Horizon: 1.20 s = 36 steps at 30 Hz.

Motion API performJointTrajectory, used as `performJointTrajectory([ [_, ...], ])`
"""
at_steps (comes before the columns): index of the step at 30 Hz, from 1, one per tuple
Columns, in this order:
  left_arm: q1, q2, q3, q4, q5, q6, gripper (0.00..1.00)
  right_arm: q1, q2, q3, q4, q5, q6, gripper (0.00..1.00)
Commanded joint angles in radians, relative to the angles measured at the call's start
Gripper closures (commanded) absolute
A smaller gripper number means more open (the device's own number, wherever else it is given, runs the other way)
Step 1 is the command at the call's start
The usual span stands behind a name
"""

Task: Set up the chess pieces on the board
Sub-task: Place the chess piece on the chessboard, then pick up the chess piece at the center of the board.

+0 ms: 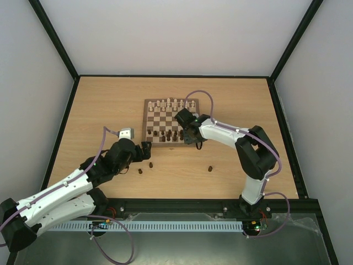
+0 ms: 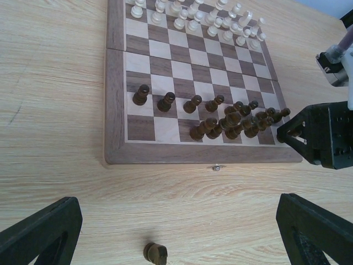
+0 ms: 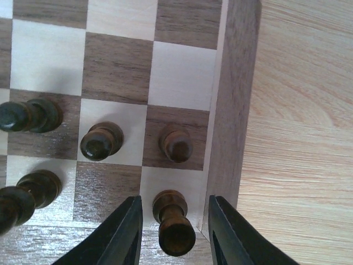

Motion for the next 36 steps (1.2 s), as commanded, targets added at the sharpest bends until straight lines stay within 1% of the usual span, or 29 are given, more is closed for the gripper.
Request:
performJointTrajectory([
  [1,-0.005,0.007,0.040,-0.021,-0.020,0.013,0.00,-0.005,-0.044,-0.001,-0.033,-0.006,0.000,0.64],
  [4,-0.004,0.011,0.046,-0.047,-0.024,0.010,0.01,-0.004,-0.124,-0.040,-0.053,0.001,0.013,0.60],
  [7,-0.004,0.016,0.042,-0.059,-0.027,0.006,0.01,-0.005,-0.227,-0.098,-0.077,-0.009,0.035,0.54],
  [12,-0.004,0.049,0.041,-0.038,-0.009,0.007,0.01,0.009,-0.336,-0.225,-0.168,-0.040,0.100,0.52],
  [18,-0.003,0.067,0.032,0.002,0.015,0.015,0.00,0.045,-0.490,-0.381,-0.209,-0.030,0.234,0.52],
  [23,-0.003,0.064,0.034,0.008,0.036,0.032,0.01,0.130,-0.474,-0.383,-0.232,-0.023,0.325,0.54],
  [27,-0.003,0.045,0.030,0.004,0.043,0.040,0.00,0.168,-0.479,-0.440,-0.185,-0.053,0.354,0.57],
  [36,-0.004,0.043,0.031,0.020,0.048,0.044,0.01,0.179,-0.539,-0.523,-0.155,-0.080,0.374,0.61],
])
